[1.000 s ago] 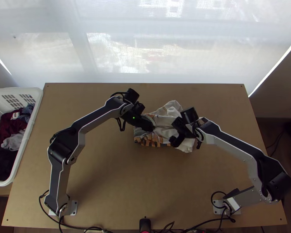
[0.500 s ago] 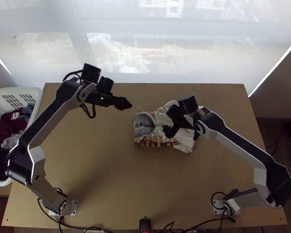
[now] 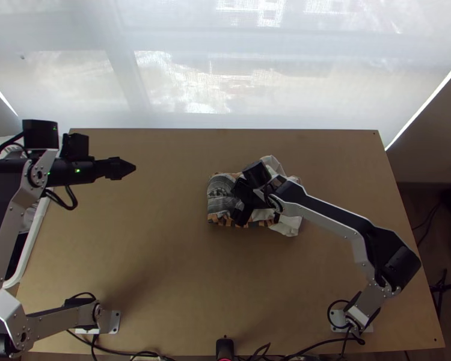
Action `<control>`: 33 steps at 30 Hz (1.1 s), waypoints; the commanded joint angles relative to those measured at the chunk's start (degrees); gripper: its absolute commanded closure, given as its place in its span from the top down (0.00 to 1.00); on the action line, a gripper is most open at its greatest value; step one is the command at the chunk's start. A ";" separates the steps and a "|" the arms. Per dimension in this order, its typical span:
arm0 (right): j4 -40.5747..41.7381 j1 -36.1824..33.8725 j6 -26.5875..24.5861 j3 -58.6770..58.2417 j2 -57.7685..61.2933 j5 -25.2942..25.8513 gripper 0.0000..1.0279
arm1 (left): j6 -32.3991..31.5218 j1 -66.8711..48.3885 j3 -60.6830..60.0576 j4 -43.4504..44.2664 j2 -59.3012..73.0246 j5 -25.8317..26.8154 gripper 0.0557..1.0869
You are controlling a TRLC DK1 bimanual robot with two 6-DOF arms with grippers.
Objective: Fold the t-shirt
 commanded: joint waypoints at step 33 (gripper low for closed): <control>6.93 -50.57 -1.82 5.30 10.67 -4.65 0.95 | 8.34 20.88 -7.31 -11.86 -14.99 -0.01 0.95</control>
